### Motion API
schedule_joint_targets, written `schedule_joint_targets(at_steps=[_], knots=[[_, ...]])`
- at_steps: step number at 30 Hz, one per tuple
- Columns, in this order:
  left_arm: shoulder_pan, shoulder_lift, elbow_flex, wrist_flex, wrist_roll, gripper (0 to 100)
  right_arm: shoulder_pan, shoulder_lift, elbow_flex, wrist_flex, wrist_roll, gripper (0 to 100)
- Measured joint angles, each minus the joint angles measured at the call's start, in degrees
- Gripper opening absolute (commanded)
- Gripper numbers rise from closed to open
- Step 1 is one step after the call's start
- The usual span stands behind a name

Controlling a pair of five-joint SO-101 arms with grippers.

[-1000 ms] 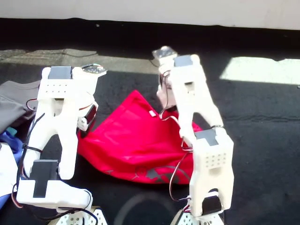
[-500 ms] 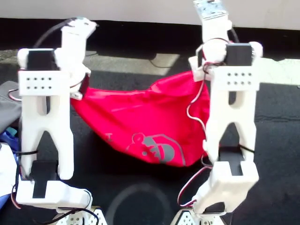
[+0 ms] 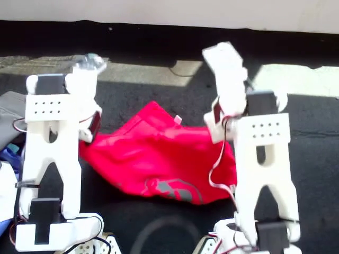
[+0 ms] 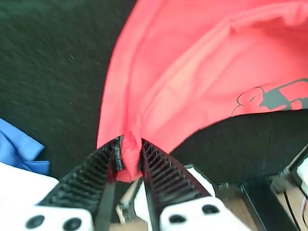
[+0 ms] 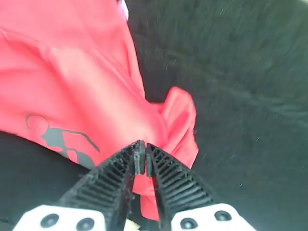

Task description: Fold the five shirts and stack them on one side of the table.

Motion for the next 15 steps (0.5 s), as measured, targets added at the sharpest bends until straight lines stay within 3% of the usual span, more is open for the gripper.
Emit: schedule_joint_targets(at_steps=[7, 15], knots=[[0.0, 0.0, 5.6, 0.0, 0.1, 1, -1.7, -9.2, 30.9, -6.9, 11.2, 0.6], [0.0, 0.0, 6.5, -1.6, 0.1, 1, -1.8, -17.3, 25.2, 2.5, 17.2, 22.6]])
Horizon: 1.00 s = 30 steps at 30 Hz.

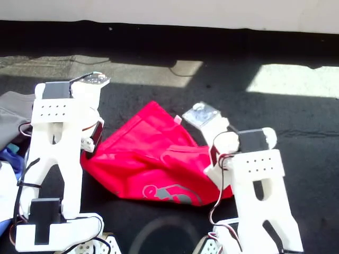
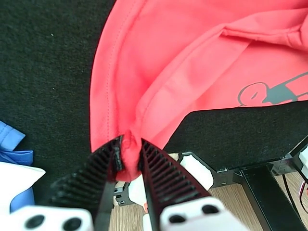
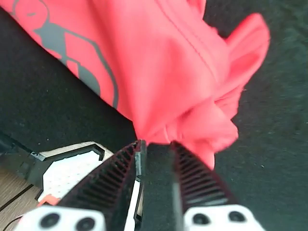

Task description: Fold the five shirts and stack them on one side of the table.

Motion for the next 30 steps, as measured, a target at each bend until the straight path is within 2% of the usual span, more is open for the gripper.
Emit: schedule_joint_targets(at_steps=[4, 6, 10, 13, 19, 26, 30], knots=[[0.0, 0.0, 0.0, 0.0, 0.0, 1, 0.0, -0.5, -7.5, 0.7, 0.0, 22.4], [0.0, 0.0, 0.0, 0.0, 0.0, 1, 0.0, -0.5, -9.3, -2.2, -0.7, 22.4], [0.0, 0.0, 0.0, 0.0, 0.0, 1, 0.0, 2.3, -10.1, -10.4, -8.7, 22.7], [0.0, 0.0, 0.0, 0.0, 0.0, 1, -0.8, 9.8, -10.1, -12.5, -12.9, 22.8], [0.0, 0.0, 0.0, 0.0, 0.0, 1, -3.4, 27.2, -14.0, -7.1, -14.5, 22.8], [0.0, 0.0, 0.0, 0.0, 0.0, 1, -5.8, 34.3, -17.7, -3.2, -14.5, 26.6], [0.0, 0.0, 0.0, 0.0, 0.0, 1, -5.9, 35.0, -18.1, -3.2, -14.5, 18.5]])
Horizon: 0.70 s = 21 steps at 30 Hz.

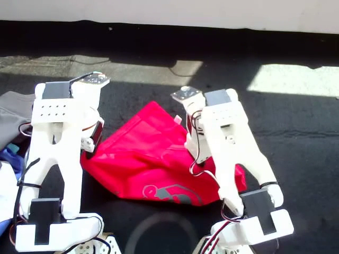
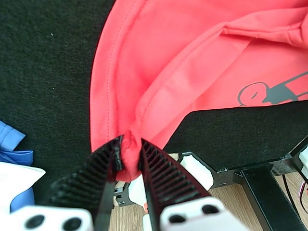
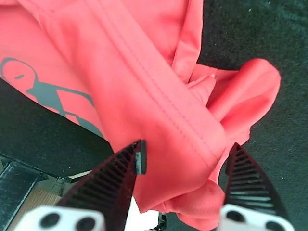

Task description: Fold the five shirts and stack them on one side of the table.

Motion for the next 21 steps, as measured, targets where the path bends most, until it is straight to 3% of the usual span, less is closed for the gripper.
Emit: schedule_joint_targets(at_steps=[5, 16, 21], knots=[[0.0, 0.0, 0.0, 0.0, 0.0, 1, 0.0, -0.7, -1.0, -0.7, -0.2, 0.1], [0.0, 0.0, 0.0, 0.0, 0.0, 1, 0.0, -8.1, -1.0, -1.1, -0.2, 1.7], [0.0, 0.0, 0.0, 0.0, 0.0, 1, -0.1, -11.2, -1.0, -3.2, -0.2, 14.4]])
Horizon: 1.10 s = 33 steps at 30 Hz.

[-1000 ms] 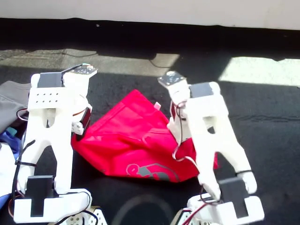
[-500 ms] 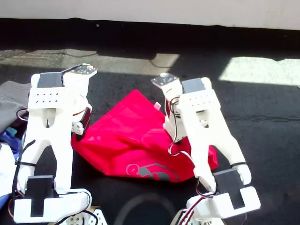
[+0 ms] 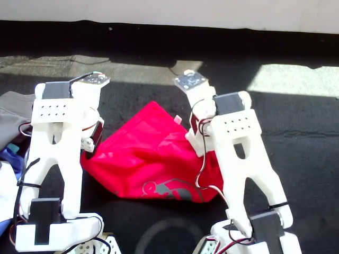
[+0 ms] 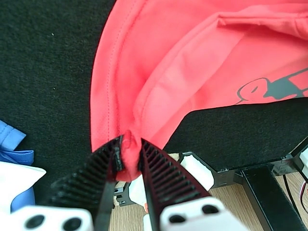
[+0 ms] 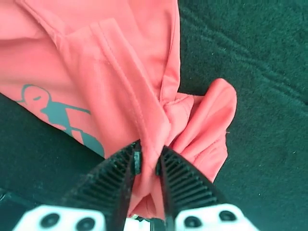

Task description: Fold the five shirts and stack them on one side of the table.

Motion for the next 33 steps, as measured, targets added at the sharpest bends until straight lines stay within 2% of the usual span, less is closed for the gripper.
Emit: schedule_joint_targets(at_steps=[6, 11, 16, 26, 28, 33], knots=[[0.0, 0.0, 0.0, 0.0, 0.0, 1, 0.0, 3.6, 0.0, -4.5, 0.0, 0.2], [0.0, 0.0, 0.0, 0.0, 0.0, 1, 0.0, 5.7, 0.0, -6.0, 0.0, 6.4], [0.0, 0.0, 0.0, 0.0, 0.0, 1, 0.0, 6.1, 0.0, -6.0, 0.0, 18.3], [0.0, 0.0, 0.0, 0.0, 0.0, 1, 0.1, 9.2, 0.0, -4.9, 0.0, 18.5], [0.0, 0.0, 0.0, 0.0, 0.0, 1, 0.1, 11.6, 0.0, -4.0, 0.0, 15.4], [0.0, 0.0, 0.0, 0.0, 0.0, 1, 0.1, 13.0, 0.0, -3.4, 0.0, 0.2]])
